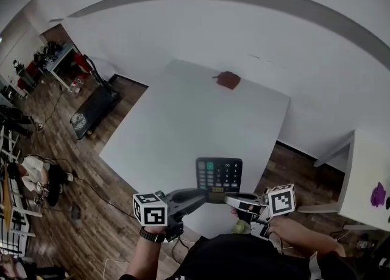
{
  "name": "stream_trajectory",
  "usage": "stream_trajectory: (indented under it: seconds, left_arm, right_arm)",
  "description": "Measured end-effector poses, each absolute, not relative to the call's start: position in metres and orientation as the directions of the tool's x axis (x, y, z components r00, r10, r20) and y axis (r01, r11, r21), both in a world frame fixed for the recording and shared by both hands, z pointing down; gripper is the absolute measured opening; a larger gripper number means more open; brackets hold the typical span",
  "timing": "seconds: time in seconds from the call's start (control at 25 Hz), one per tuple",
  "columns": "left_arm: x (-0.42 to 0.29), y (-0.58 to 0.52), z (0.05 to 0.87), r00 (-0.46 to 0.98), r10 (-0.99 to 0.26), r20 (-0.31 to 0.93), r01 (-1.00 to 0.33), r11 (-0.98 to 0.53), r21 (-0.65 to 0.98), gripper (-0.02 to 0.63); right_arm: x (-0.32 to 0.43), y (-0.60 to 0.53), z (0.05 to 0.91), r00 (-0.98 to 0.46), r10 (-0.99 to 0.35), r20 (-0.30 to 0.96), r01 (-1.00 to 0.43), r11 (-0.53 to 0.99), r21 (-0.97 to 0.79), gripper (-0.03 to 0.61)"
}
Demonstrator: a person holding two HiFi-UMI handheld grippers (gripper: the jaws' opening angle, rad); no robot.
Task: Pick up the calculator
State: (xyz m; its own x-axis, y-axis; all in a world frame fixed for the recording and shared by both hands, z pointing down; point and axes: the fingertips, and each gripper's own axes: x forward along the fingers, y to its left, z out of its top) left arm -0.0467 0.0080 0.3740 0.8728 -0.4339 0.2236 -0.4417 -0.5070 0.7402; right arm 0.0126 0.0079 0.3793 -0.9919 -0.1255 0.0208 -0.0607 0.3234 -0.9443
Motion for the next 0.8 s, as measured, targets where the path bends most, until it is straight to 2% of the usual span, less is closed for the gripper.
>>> stream_trajectory:
  seconds: [0.8]
  left_arm:
    - [-0.048,0.005,0.384,0.870,-0.447,0.208,-0.434,-0.495,0.753,0.094]
  right_arm:
    - [0.012,0.004,0.390,-0.991,-0.132,0.020,-0.060,0.303,-0.951,0.057]
